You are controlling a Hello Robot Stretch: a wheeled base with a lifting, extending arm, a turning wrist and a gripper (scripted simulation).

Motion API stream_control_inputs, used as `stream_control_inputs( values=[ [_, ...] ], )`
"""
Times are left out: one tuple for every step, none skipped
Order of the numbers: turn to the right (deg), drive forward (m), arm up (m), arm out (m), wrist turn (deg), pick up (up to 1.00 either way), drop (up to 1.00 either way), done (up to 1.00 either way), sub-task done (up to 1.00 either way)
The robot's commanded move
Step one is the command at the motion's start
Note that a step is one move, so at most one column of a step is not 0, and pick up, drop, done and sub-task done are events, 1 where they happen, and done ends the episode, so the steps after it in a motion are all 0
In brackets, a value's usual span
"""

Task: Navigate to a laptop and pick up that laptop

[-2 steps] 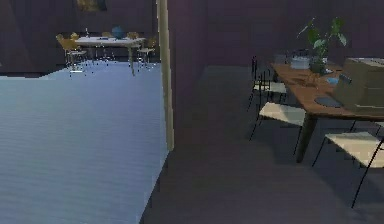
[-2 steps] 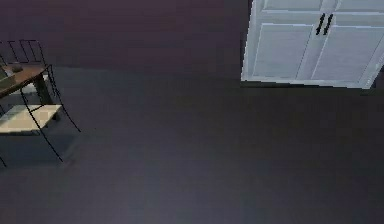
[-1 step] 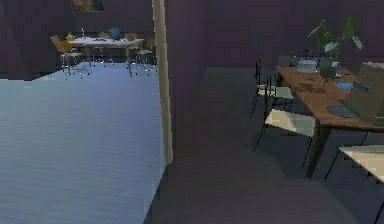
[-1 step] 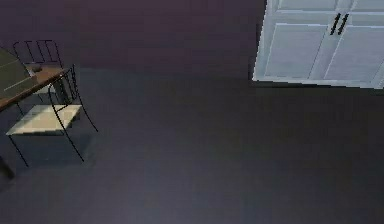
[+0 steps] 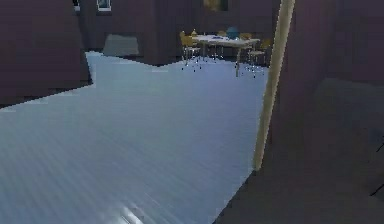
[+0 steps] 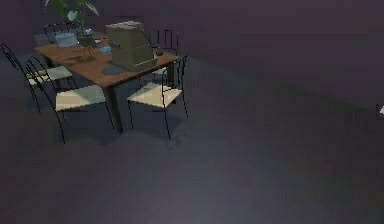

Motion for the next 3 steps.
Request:
stream_control_inputs(
  values=[
    [0.0, 0.40, 0.00, 0.00, 0.0, 0.00, 0.00, 0.00, 0.00],
    [-18.0, 0.00, 0.00, 0.00, 0.0, 0.00, 0.00, 0.00, 0.00],
    [0.0, 1.00, 0.00, 0.00, 0.0, 0.00, 0.00, 0.00, 0.00]
  ],
)
